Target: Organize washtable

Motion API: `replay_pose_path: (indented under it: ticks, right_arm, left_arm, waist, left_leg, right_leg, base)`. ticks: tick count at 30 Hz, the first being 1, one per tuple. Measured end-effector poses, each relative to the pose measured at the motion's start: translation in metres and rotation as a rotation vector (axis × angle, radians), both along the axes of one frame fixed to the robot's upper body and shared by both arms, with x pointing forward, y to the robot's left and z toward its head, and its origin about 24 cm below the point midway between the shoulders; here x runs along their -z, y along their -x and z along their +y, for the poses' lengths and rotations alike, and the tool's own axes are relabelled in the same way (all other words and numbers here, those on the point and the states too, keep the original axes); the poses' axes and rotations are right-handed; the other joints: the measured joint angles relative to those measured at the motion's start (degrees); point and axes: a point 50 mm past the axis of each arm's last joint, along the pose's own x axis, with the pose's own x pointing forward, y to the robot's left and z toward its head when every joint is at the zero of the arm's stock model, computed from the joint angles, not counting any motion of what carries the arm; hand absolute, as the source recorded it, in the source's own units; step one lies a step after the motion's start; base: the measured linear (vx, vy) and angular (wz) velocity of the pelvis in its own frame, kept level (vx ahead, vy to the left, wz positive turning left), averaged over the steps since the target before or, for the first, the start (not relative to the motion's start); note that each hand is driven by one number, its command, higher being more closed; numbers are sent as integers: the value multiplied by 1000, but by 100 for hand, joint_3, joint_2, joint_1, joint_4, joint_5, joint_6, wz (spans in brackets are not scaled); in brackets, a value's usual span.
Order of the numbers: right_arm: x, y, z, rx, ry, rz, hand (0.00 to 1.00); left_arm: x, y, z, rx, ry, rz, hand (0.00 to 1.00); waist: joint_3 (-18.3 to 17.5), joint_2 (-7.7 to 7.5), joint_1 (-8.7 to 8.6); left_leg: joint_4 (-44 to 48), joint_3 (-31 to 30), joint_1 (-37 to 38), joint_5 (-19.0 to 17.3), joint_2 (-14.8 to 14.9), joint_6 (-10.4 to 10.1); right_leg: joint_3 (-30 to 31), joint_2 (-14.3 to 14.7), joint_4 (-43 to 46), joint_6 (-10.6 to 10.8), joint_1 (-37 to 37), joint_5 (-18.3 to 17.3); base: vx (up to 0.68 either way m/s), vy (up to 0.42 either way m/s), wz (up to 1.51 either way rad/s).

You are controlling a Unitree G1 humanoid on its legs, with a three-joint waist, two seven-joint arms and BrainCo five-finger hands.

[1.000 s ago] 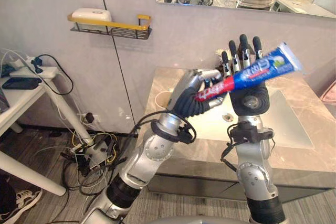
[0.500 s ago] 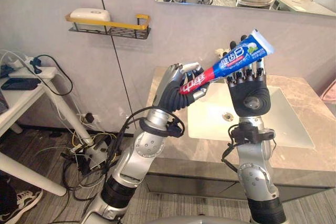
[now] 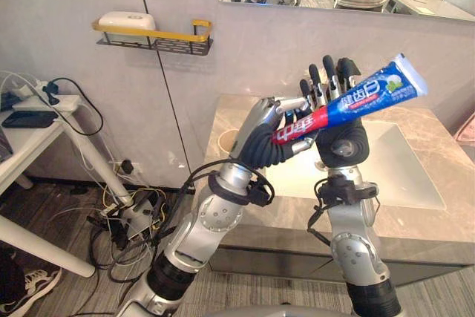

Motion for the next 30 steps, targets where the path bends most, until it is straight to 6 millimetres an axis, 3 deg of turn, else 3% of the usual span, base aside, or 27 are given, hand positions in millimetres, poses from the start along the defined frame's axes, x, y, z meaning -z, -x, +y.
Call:
replay_pose_path:
  ticks: [9, 10, 30]
  right_arm:
    - [5, 3, 2, -4, -8, 24, 0]
    - [5, 3, 2, -1, -10, 23, 100]
    - [6, 2, -4, 44, -32, 42, 100]
  left_arm:
    - [3, 7, -12, 66, -24, 7, 100]
    - [4, 7, -12, 68, -23, 8, 100]
    - [17, 2, -22, 102, -25, 86, 100]
  waist:
    - [-1, 1, -3]
    - [-1, 0, -3]
    - [-3, -3, -3]
  left_leg:
    - [0, -11, -5, 0, 0, 0]
    - [0, -11, -5, 0, 0, 0]
    - [3, -6, -13, 0, 0, 0]
  right_leg:
    - [-13, -1, 0, -4, -1, -3]
    - [-13, -1, 0, -4, -1, -3]
    - [-5, -1, 0, -3, -12, -2]
  base:
    - [0, 0, 0]
    - [0, 0, 0]
    - [0, 0, 0]
